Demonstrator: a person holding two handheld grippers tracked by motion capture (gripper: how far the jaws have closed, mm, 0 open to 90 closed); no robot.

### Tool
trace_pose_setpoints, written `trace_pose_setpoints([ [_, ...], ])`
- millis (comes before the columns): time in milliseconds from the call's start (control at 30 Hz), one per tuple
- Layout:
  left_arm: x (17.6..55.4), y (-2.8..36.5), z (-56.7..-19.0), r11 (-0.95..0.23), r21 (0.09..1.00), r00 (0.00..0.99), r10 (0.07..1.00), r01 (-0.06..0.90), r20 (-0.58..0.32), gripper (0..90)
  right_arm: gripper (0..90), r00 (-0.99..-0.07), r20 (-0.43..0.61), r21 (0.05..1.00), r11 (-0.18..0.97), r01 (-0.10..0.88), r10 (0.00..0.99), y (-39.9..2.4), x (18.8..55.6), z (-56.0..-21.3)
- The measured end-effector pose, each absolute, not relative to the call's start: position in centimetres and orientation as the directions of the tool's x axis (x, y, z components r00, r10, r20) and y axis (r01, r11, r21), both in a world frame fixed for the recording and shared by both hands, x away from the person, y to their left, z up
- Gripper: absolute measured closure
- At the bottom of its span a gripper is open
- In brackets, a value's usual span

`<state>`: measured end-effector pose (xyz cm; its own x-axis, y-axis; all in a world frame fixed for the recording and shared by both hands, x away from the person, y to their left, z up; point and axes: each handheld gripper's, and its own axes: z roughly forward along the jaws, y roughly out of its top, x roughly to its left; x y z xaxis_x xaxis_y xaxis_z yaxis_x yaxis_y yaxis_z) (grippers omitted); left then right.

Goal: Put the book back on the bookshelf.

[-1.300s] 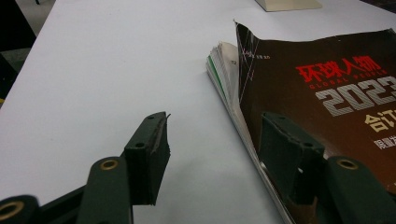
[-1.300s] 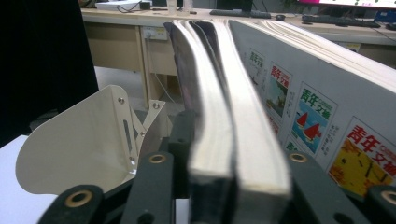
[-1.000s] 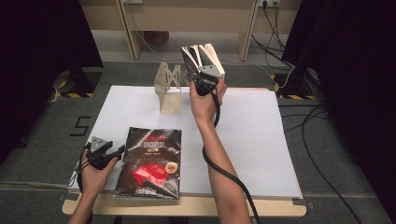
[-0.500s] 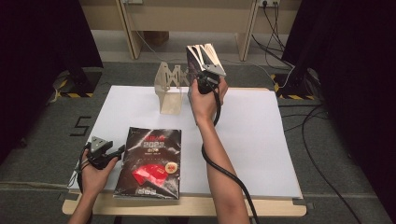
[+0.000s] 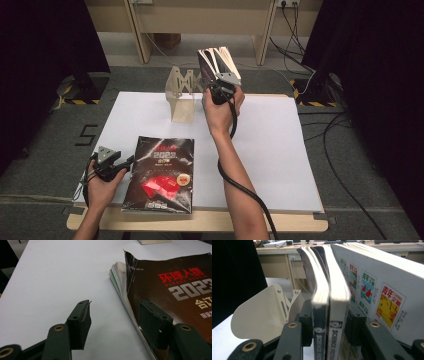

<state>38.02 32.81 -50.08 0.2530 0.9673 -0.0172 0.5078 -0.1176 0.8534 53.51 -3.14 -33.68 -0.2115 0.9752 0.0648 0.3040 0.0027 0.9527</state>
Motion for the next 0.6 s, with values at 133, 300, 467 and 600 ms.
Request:
trace_pose_setpoints([
  [133, 38.02, 32.79, -50.08, -0.123, 0.853, 0.255, 0.967, 0.508, -0.012, 41.9, 63.1, -0.213, 0.059, 0.953, 0.008, 0.302, 0.975, -3.3, 53.31, -33.82],
  [300, 38.04, 32.72, -50.11, -0.122, 0.854, 0.254, 0.967, 0.506, -0.012, 42.0, 64.3, -0.225, 0.088, 0.946, -0.011, 0.324, 0.97, -3.8, 53.41, -34.05],
  [467, 38.05, 32.68, -50.11, -0.129, 0.852, 0.258, 0.966, 0.507, -0.007, 42.1, 64.1, -0.22, 0.082, 0.945, -0.005, 0.328, 0.972, -3.86, 53.3, -34.18],
  [600, 38.03, 32.69, -50.11, -0.124, 0.854, 0.255, 0.967, 0.505, -0.011, 42.1, 62.9, -0.221, 0.074, 0.946, 0.002, 0.324, 0.972, -3.8, 53.13, -34.25],
])
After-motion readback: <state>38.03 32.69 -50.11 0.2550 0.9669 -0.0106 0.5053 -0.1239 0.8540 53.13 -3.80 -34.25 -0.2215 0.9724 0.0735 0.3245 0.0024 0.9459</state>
